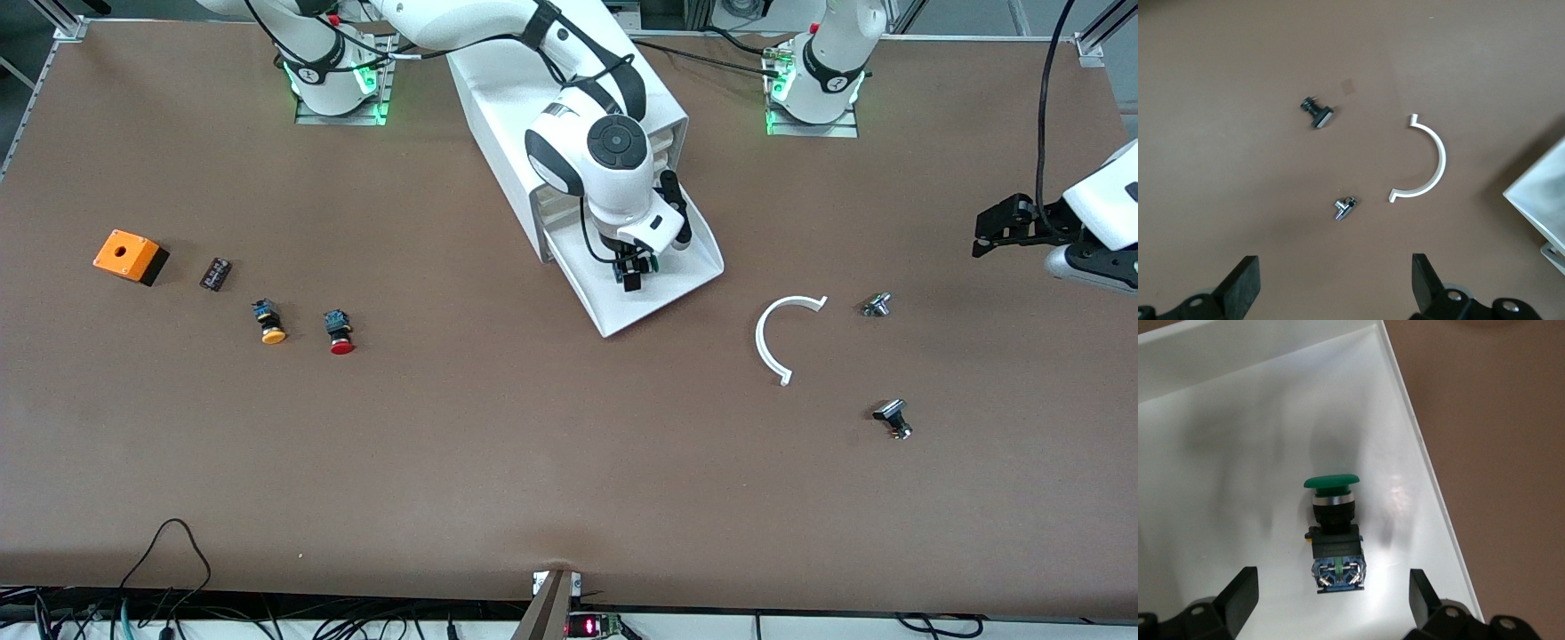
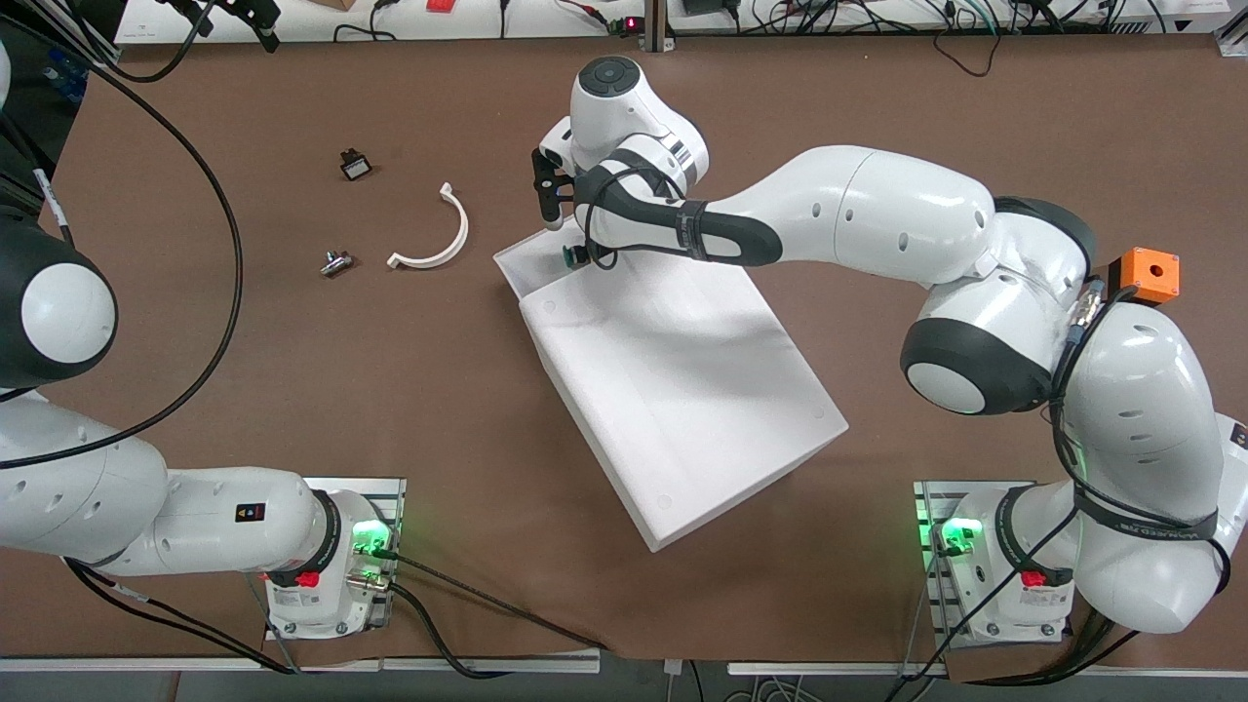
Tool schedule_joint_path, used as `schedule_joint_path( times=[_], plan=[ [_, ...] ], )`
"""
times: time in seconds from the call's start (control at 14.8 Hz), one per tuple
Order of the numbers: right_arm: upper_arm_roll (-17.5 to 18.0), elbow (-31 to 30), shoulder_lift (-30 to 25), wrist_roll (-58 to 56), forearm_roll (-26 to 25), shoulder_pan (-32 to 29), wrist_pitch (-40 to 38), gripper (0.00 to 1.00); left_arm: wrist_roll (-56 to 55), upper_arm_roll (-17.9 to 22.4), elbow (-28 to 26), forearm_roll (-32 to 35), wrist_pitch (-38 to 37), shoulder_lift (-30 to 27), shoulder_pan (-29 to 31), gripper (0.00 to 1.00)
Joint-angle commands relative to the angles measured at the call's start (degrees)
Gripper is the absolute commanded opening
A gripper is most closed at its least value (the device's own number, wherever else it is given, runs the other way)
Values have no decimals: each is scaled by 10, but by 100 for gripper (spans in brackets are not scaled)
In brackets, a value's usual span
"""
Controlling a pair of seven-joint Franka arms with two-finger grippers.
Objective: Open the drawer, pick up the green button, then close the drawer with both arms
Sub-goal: 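Lift the green button up out of the drawer with the right gripper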
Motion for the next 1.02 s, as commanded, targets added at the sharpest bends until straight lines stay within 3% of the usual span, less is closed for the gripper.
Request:
schedule_joint_path(
  times=[0.0, 0.68, 0.81, 0.95],
  plan=[
    [-11, 17, 21, 0, -6, 6, 26, 100, -43, -2, 8, 23, -19, 10, -3, 100],
    [-11, -10, 29, 3, -7, 12, 61, 99, -42, -4, 14, 13, -24, 14, -3, 100],
    [-11, -11, 30, 1, -8, 11, 61, 90, -42, -4, 15, 12, -23, 14, -3, 100],
    [-11, -16, 30, -3, -7, 11, 70, 70, -41, -3, 14, 9, -24, 14, -1, 100]
  ],
)
